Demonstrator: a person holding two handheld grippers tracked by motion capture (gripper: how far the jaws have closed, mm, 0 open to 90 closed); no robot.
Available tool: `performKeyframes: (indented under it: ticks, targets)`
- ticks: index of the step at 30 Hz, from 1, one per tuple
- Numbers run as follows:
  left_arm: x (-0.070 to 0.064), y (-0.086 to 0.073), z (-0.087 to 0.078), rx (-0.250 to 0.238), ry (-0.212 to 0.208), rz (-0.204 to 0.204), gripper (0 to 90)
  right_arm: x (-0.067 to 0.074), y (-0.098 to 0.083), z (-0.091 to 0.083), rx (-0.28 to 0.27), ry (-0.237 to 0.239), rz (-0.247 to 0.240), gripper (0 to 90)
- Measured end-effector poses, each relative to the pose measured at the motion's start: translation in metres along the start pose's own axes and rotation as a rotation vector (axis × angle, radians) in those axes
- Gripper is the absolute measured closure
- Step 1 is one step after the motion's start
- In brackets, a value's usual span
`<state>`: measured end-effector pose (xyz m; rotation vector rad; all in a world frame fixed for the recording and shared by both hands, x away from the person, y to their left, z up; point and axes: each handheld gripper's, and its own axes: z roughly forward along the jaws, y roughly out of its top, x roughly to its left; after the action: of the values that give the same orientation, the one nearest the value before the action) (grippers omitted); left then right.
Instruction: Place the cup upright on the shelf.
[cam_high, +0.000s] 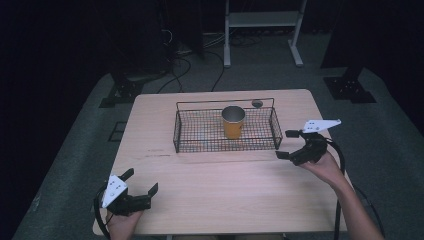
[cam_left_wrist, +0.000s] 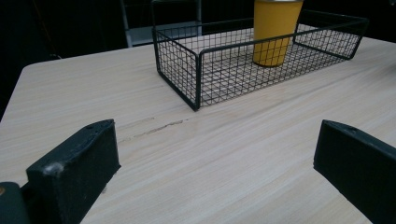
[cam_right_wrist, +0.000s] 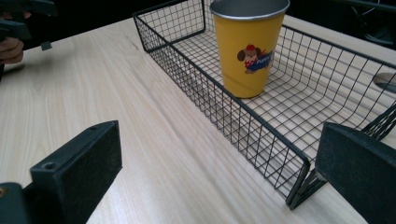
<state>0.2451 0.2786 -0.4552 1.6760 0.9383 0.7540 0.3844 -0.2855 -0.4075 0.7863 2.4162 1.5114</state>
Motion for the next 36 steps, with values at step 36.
performKeyframes:
  ticks: [36]
  targets:
    - [0.0, 0.0, 0.0, -0.002, 0.001, 0.002, 0.0, 0.013, -0.048, -0.019, -0.02, -0.008, 0.055, 0.0]
